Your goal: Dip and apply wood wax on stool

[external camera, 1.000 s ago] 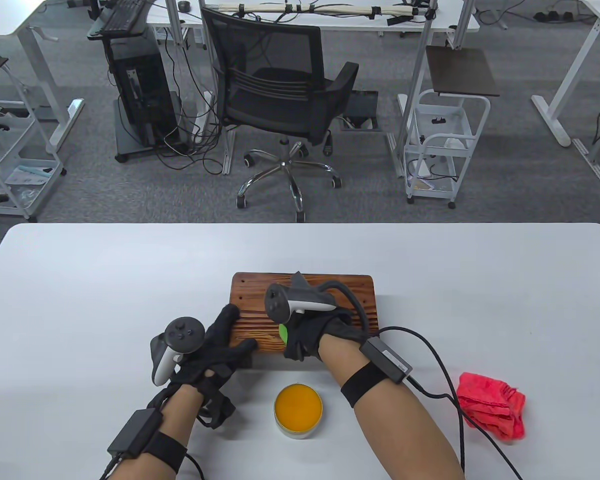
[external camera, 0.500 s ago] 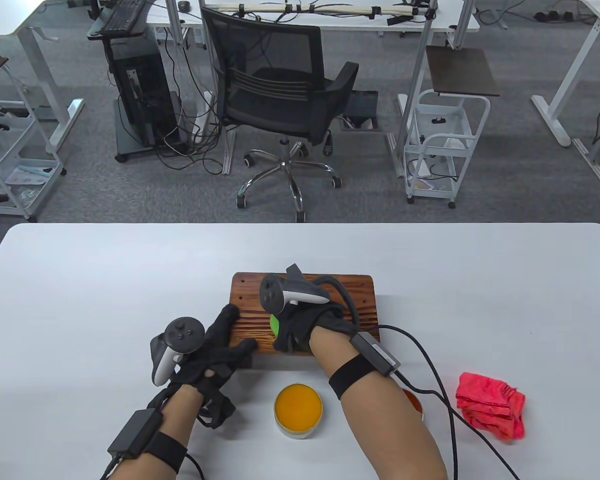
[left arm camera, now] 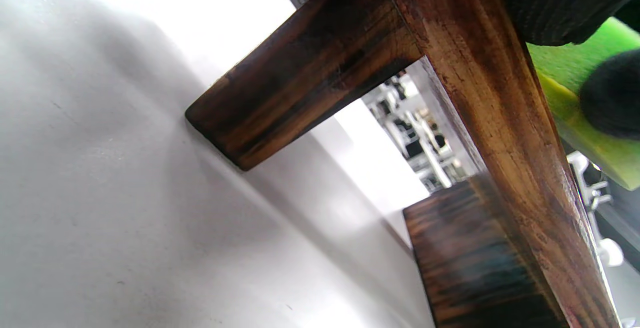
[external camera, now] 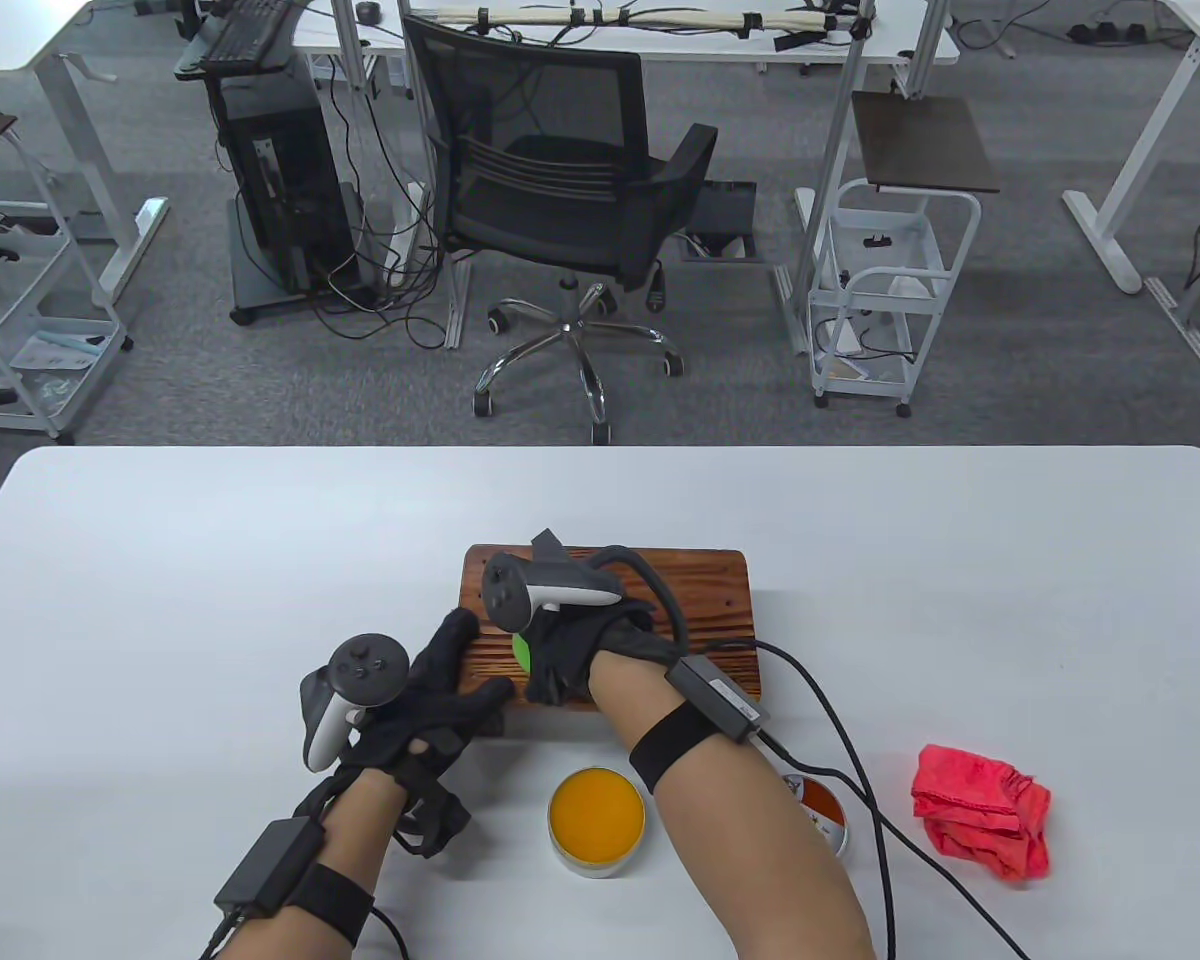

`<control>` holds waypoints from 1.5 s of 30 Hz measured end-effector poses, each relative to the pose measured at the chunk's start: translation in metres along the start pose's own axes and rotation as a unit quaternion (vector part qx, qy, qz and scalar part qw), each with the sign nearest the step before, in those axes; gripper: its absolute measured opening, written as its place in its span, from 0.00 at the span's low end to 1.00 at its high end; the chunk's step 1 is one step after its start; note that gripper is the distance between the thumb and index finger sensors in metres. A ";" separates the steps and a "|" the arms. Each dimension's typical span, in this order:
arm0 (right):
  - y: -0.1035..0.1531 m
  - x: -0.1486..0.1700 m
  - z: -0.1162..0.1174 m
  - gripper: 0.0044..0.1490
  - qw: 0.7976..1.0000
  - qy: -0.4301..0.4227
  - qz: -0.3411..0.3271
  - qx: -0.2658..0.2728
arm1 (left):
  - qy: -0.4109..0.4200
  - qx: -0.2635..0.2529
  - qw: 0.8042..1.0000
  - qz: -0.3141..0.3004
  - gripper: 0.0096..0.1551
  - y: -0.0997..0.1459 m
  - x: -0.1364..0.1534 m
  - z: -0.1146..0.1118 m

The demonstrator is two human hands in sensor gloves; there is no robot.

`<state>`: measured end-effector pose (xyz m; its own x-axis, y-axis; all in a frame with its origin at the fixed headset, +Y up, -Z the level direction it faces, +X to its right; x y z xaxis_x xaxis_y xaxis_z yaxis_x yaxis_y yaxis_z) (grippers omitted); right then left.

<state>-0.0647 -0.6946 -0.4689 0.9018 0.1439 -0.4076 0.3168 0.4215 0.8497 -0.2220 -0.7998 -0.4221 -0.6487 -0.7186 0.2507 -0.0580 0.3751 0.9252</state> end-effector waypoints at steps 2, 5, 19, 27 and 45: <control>0.000 0.005 -0.001 0.67 1.000 -0.003 -0.002 -0.008 | 0.000 0.000 1.000 0.000 0.64 0.000 0.000 0.000; -0.007 0.006 -0.004 0.67 1.000 -0.004 0.020 -0.007 | 0.000 0.000 1.000 0.000 0.64 0.000 0.000 0.000; -0.019 -0.009 -0.011 0.68 1.000 -0.014 0.002 -0.009 | 0.001 0.003 1.000 0.000 0.64 0.000 0.000 0.000; -0.019 -0.010 -0.012 0.68 1.000 -0.010 -0.020 -0.019 | 0.001 0.006 1.000 -0.001 0.64 0.000 0.000 0.001; -0.026 -0.026 -0.018 0.68 0.999 0.005 -0.045 -0.019 | -0.001 0.012 1.000 -0.002 0.65 0.000 0.001 0.002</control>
Point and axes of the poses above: the tracker on the back of each hand, its own x axis roughly to the little-finger side, its own y axis roughly from the fingertips to the wrist, z = x × y, the point moved 3 cm from there along -y, roughly from the wrist to the fingertips, and after that the axes turned 12 degrees about z, right-handed, at the moved point
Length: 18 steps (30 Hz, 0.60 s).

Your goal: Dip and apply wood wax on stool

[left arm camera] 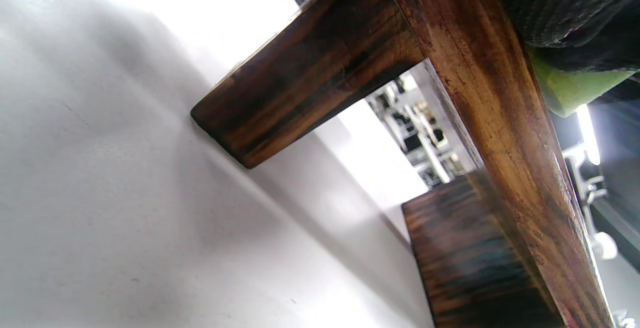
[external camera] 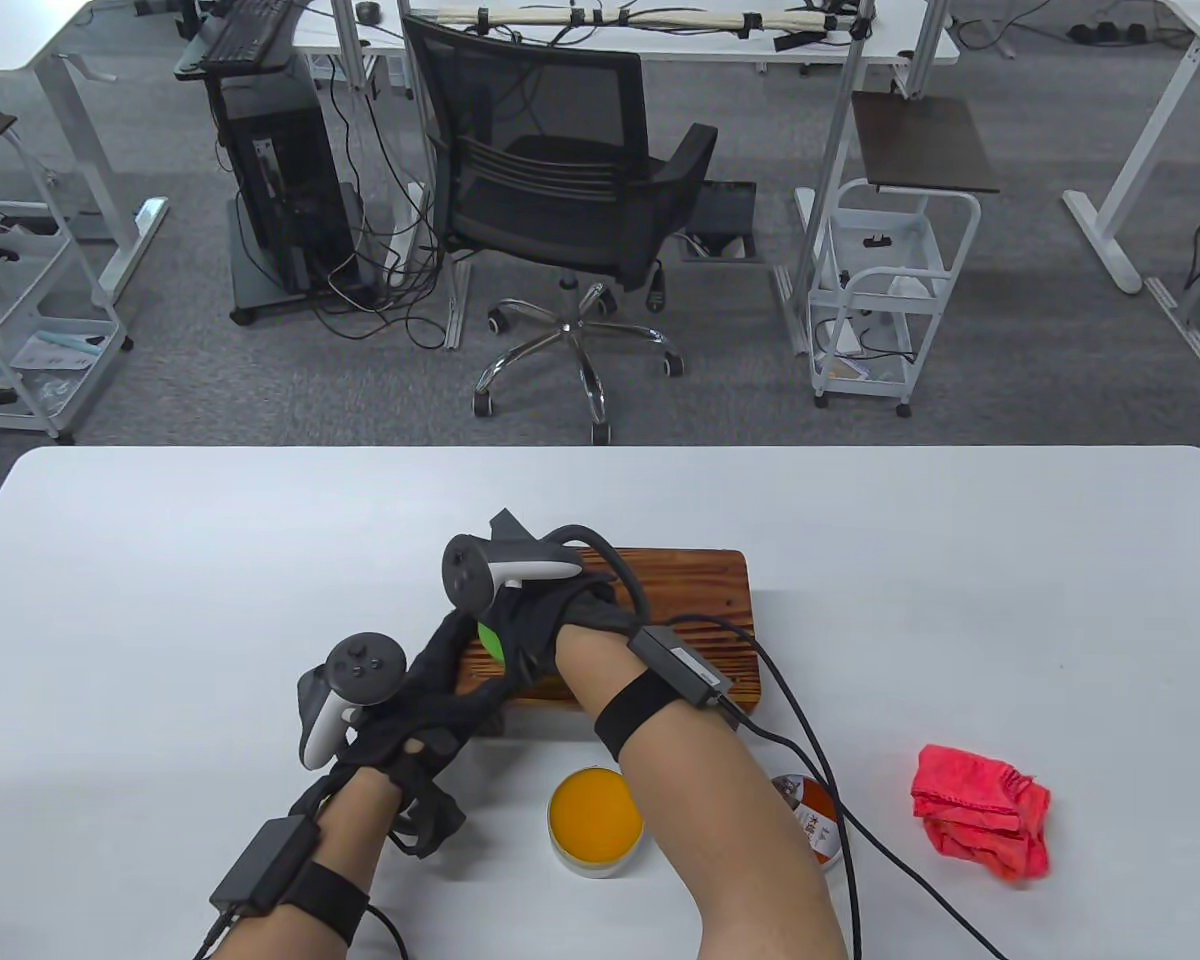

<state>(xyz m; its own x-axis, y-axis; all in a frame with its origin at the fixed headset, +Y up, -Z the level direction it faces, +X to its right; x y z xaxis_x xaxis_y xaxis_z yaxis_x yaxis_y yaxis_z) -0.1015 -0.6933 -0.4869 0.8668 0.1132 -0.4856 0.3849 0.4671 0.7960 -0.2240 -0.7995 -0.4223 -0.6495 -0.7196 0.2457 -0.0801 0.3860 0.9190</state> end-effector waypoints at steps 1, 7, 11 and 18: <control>0.001 0.002 0.000 0.68 1.000 0.001 0.001 -0.004 | 0.000 0.000 1.000 0.000 0.65 0.000 0.000 0.000; -0.004 0.001 -0.003 0.67 1.000 0.009 0.026 0.000 | 0.001 0.001 1.000 -0.001 0.64 0.000 0.000 0.000; -0.004 -0.003 -0.004 0.67 0.999 0.022 0.027 0.003 | 0.001 0.001 1.000 -0.001 0.64 0.000 0.000 0.000; -0.002 0.002 -0.002 0.67 0.999 0.021 0.037 0.004 | 0.002 0.002 1.000 0.001 0.64 0.000 0.000 0.000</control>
Point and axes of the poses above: the tracker on the back of each hand, its own x axis roughly to the little-finger side, its own y axis roughly from the fingertips to the wrist, z = x × y, the point moved 3 cm from there along -y, roughly from the wrist to the fingertips, and after that the axes turned 12 degrees about z, right-handed, at the moved point
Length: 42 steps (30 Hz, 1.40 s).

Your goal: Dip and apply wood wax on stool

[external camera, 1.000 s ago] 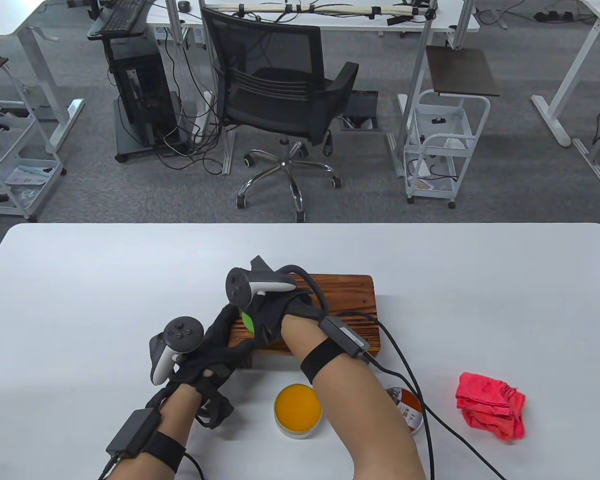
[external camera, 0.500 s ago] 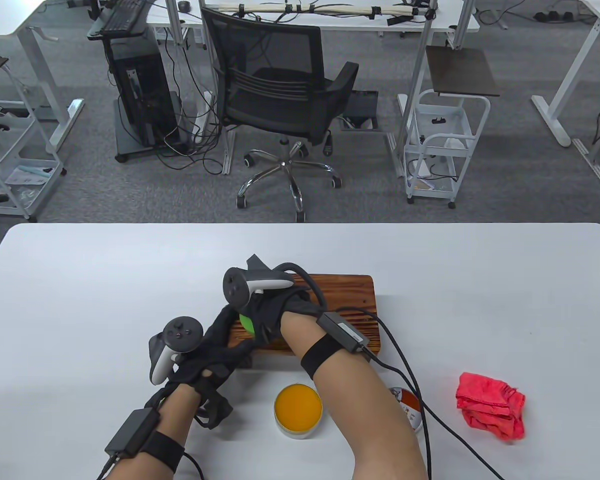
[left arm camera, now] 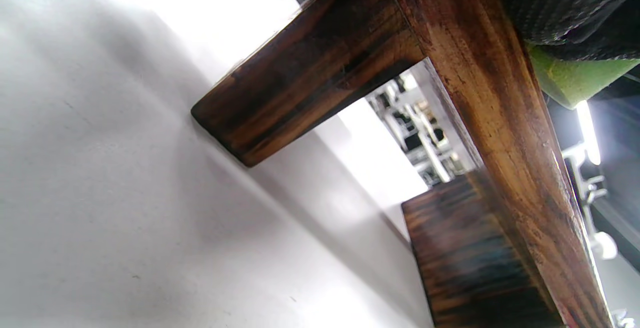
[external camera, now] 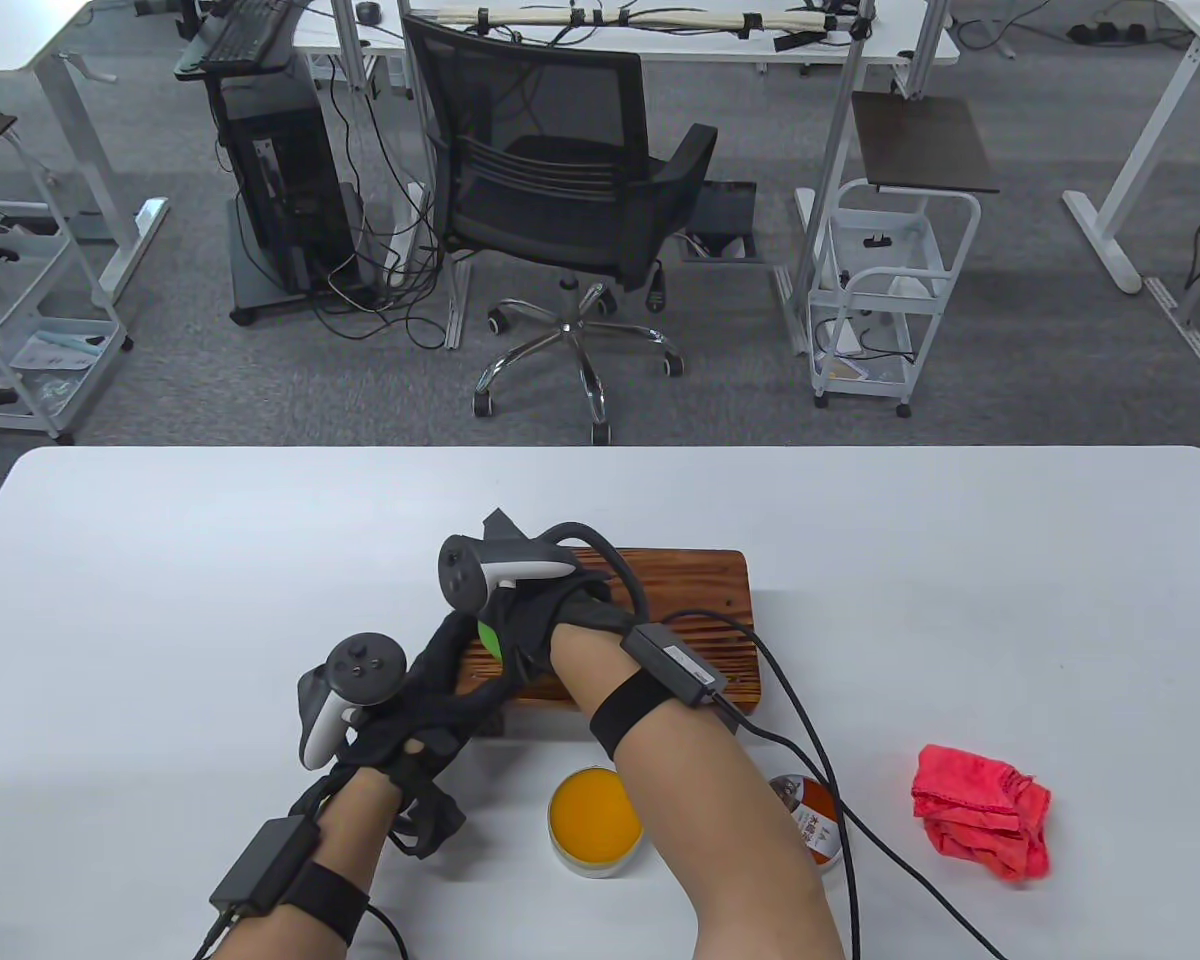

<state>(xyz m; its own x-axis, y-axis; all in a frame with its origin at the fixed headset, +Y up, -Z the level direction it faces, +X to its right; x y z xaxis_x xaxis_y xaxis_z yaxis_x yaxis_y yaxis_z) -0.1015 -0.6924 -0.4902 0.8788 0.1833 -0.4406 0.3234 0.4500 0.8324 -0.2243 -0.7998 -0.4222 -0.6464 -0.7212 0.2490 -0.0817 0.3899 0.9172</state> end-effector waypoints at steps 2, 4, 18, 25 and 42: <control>0.003 0.004 0.002 0.66 1.000 -0.010 0.000 0.002 | 0.000 0.000 1.000 0.001 0.64 0.000 0.000 0.000; 0.009 0.009 0.002 0.66 1.000 -0.013 0.000 0.013 | -0.003 0.000 1.000 0.002 0.64 0.000 -0.001 0.000; 0.099 0.065 0.028 0.66 0.998 -0.036 0.013 0.048 | -0.061 0.006 0.998 0.023 0.64 0.020 -0.013 0.000; 0.145 0.074 0.045 0.67 0.997 -0.049 -0.006 0.054 | -0.125 -0.018 0.992 -0.018 0.64 0.062 -0.030 0.004; 0.168 0.029 0.112 0.67 0.999 0.009 -0.045 0.011 | -0.237 0.029 0.969 -0.061 0.66 0.103 -0.016 -0.064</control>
Point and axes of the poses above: the tracker on the back of each hand, its own x axis roughly to the little-finger side, its own y axis roughly from the fingertips to the wrist, z = x × y, the point moved 3 cm from there along -y, roughly from the wrist to the fingertips, and after that the axes turned 12 degrees about z, right-handed, at the moved point
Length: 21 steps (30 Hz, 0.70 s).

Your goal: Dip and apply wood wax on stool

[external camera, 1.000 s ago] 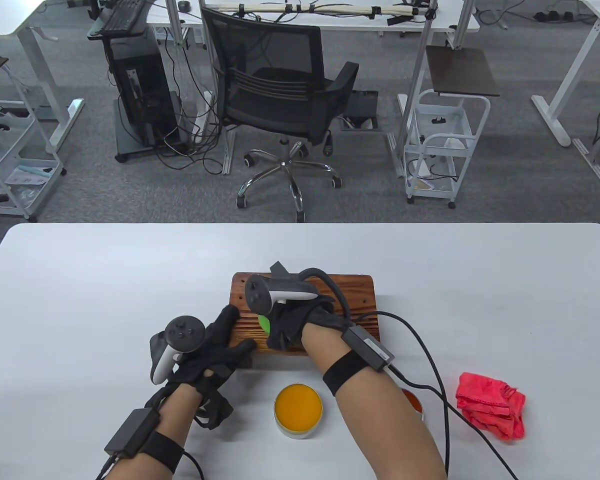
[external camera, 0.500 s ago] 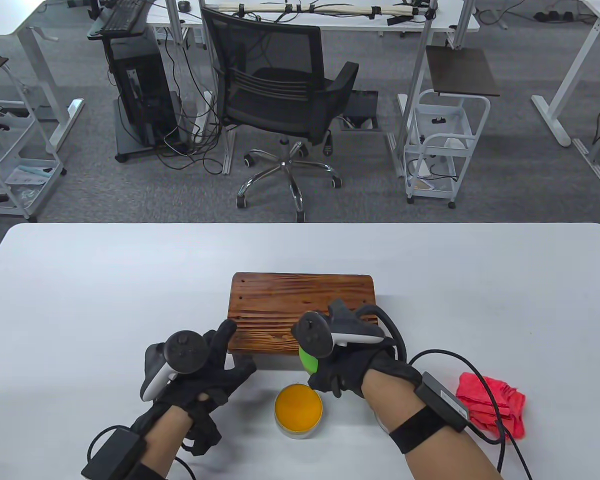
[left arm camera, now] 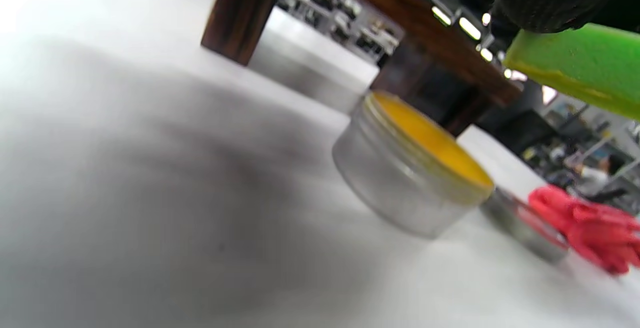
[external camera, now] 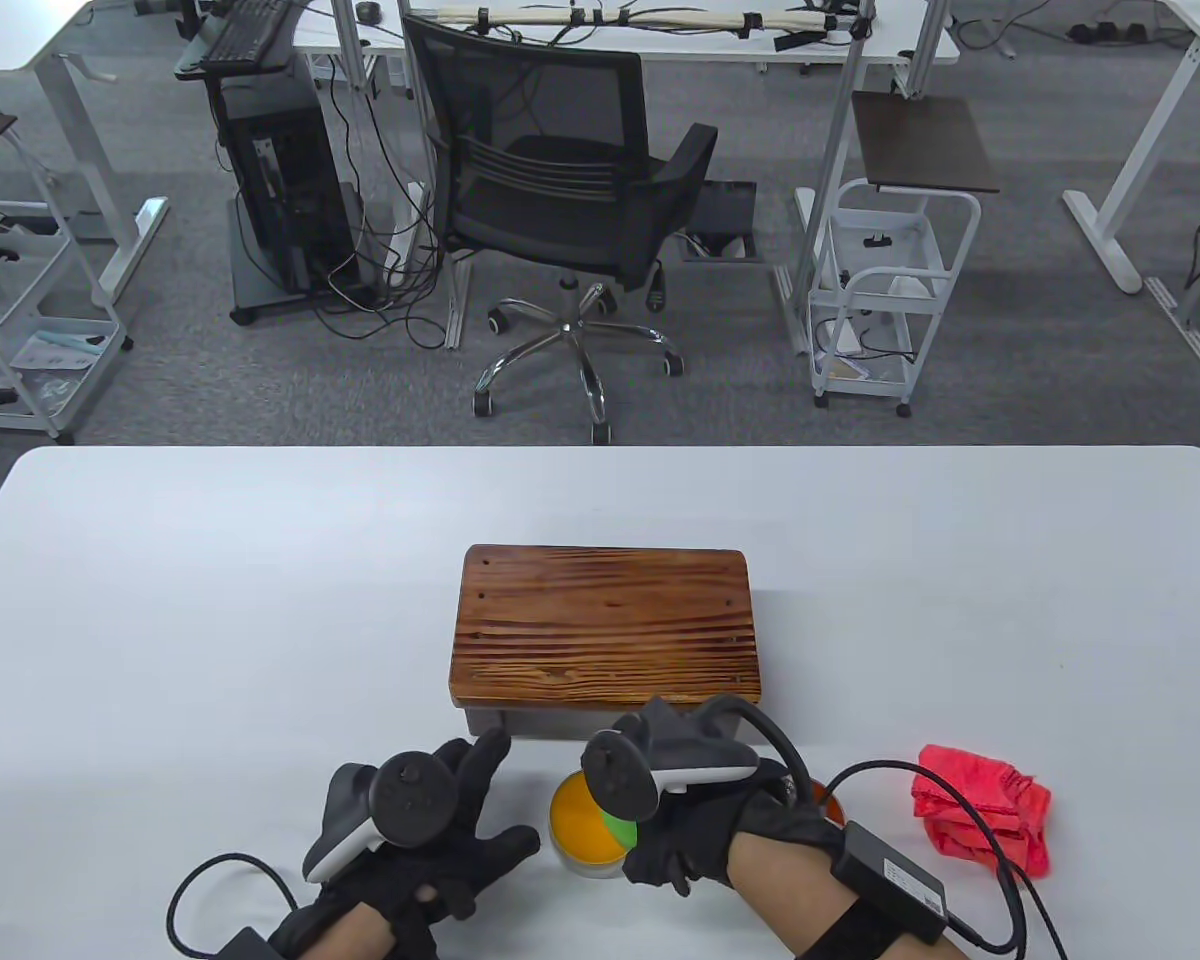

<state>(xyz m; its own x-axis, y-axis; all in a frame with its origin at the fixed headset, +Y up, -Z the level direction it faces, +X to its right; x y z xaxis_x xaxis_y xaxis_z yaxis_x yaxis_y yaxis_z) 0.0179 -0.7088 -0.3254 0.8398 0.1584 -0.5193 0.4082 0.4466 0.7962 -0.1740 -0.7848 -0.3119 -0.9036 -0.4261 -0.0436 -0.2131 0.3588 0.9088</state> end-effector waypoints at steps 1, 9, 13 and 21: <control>-0.002 -0.001 0.002 0.67 1.000 0.005 0.001 -0.002 | -0.005 0.006 1.000 -0.001 0.67 -0.002 -0.001 -0.004; -0.023 -0.007 0.020 0.66 0.999 0.031 0.016 -0.018 | -0.031 0.044 0.999 0.010 0.66 -0.021 -0.003 -0.029; -0.032 -0.006 0.026 0.64 0.999 0.036 0.024 -0.023 | -0.044 0.059 0.997 0.018 0.65 -0.027 -0.004 -0.039; -0.041 -0.006 0.030 0.60 0.998 0.044 0.032 -0.023 | -0.050 0.080 0.995 0.024 0.58 -0.039 -0.007 -0.050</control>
<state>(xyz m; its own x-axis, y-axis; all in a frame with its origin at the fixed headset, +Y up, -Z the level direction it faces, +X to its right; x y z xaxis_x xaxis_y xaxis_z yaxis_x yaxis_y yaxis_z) 0.0065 -0.7547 -0.3455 0.8285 0.2639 -0.4939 0.3351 0.4730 0.8149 -0.1406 -0.8374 -0.3264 -0.9451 -0.3231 -0.0497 -0.2177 0.5085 0.8331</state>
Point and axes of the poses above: the tracker on the back of each hand, its own x axis roughly to the little-finger side, its own y axis roughly from the fingertips to the wrist, z = x × y, the point moved 3 cm from there along -y, roughly from the wrist to the fingertips, and after that the axes turned 12 degrees about z, right-handed, at the moved point
